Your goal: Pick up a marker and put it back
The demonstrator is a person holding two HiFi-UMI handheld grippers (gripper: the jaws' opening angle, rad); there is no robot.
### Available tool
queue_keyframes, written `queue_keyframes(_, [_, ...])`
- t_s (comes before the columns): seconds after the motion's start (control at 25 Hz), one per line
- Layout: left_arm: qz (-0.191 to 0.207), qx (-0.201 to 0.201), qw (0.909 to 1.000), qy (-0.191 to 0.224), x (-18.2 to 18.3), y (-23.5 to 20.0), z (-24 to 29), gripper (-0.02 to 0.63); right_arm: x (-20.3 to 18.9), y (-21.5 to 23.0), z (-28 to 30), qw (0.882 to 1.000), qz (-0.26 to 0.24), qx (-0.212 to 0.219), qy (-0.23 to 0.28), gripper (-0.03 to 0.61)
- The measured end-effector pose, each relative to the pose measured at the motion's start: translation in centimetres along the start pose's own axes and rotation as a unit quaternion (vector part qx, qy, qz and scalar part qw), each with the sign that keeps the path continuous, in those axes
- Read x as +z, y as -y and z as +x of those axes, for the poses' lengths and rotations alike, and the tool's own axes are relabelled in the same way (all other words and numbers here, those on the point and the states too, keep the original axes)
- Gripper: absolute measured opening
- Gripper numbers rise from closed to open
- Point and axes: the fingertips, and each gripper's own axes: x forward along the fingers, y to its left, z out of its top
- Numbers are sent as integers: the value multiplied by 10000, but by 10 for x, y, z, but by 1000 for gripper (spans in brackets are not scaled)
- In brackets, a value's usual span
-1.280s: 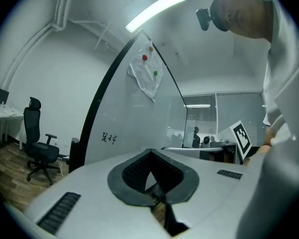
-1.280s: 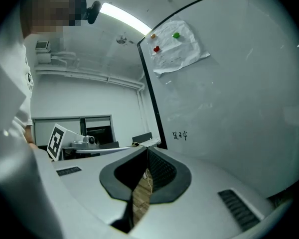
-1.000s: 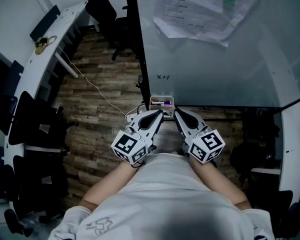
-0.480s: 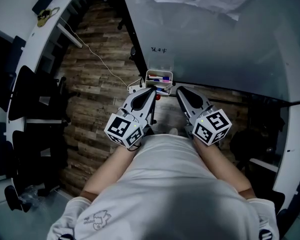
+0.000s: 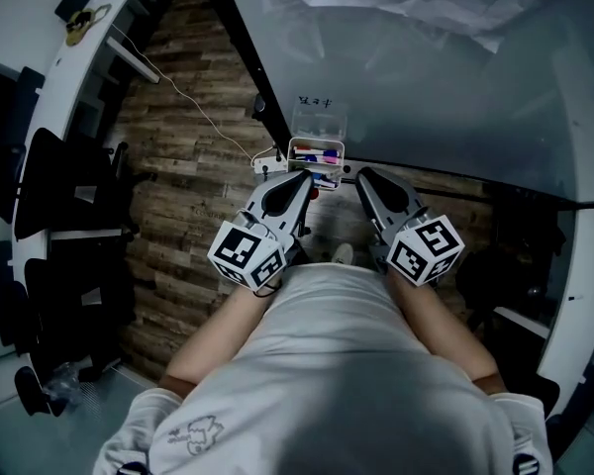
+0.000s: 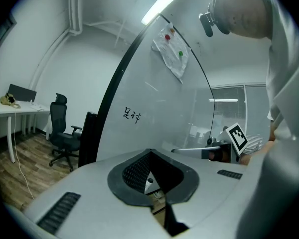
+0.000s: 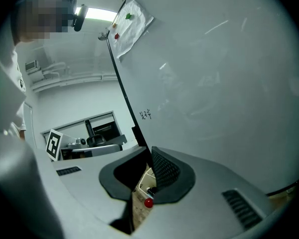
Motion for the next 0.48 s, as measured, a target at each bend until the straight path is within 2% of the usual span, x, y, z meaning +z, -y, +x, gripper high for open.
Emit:
queue_keyframes(0.32, [28,-205,9995,-258,-16,-10,17,5,-27,14,19,9989,140,-168,-412,15])
queue_keyframes(0.48, [-101,-324,9988,-358,-24,-13,25,5,-40,17,27,9977,155,-250,-618,49])
